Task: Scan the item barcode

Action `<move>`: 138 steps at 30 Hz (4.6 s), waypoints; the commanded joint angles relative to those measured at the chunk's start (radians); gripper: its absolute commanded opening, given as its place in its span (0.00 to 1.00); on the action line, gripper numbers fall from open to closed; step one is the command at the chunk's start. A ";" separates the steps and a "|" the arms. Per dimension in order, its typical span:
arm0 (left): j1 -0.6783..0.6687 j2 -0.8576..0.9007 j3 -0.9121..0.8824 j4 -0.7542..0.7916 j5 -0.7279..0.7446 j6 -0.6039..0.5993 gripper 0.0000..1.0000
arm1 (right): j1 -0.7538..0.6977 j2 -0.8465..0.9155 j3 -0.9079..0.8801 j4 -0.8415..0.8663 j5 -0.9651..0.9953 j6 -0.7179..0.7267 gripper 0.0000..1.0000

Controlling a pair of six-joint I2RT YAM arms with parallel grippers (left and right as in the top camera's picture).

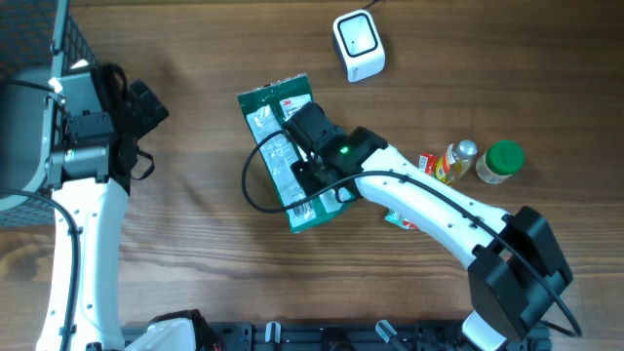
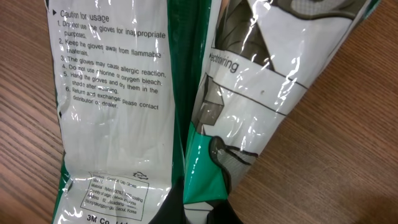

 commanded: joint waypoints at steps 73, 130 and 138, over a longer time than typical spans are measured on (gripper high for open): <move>-0.226 0.175 -0.022 -0.158 0.740 0.163 0.59 | -0.161 -0.009 0.009 0.053 -0.770 -0.064 0.05; 0.016 0.187 -0.031 0.029 1.341 0.197 0.28 | -0.264 -0.009 0.008 0.132 -1.159 -0.348 0.04; 0.016 0.187 -0.031 0.044 0.859 0.190 0.93 | -0.264 -0.009 0.008 0.106 -0.762 -0.366 0.04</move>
